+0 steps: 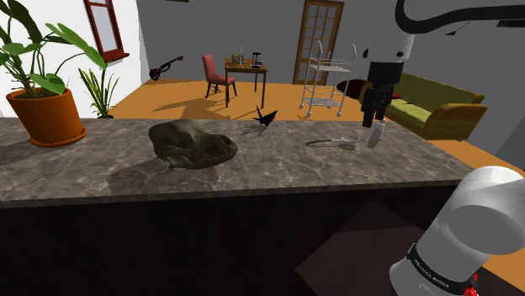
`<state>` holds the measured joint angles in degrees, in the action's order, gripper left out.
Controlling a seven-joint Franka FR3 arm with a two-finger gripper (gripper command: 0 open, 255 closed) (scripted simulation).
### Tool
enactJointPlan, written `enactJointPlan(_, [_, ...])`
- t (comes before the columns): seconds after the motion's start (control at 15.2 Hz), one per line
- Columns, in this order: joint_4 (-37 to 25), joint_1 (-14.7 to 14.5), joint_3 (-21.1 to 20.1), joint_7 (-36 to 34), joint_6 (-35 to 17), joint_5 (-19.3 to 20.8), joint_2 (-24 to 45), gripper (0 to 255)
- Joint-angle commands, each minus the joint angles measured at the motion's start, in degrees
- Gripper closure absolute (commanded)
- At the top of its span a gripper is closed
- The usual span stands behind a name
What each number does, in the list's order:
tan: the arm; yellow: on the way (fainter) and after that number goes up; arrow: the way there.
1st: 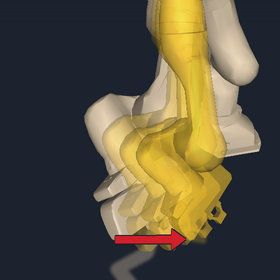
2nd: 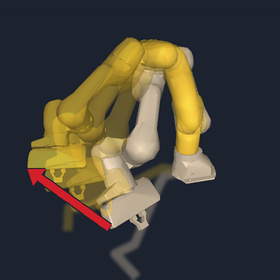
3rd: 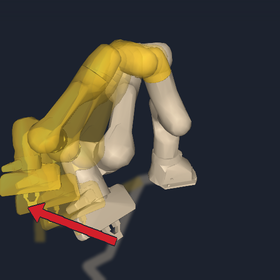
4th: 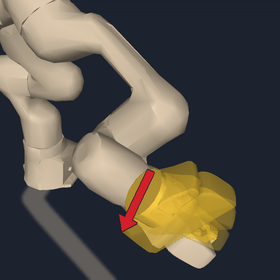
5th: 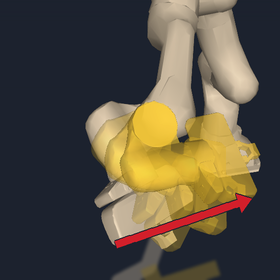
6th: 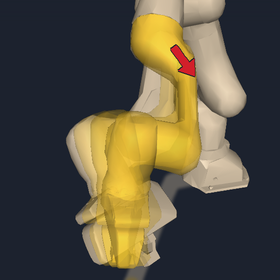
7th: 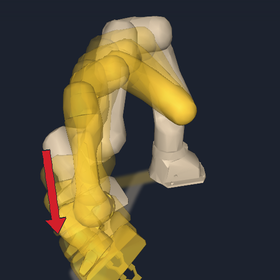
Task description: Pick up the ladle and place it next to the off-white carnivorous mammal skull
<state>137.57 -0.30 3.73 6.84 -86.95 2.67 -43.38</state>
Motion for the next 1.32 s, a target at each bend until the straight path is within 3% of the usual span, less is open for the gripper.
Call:
enactJointPlan(0.0, [0.00, 0.00, 0.00, 0.00, 0.00, 0.00, 0.00, 0])
enactJointPlan(0.73, [-0.02, -0.82, 16.09, 27.67, -13.50, 8.95, 11.78, 0])
enactJointPlan(0.99, [-2.98, -2.11, 21.65, 37.91, -18.71, 9.39, 19.31, 0])
enactJointPlan(1.25, [-7.36, -3.76, 26.71, 48.80, -23.49, 7.35, 28.29, 0])
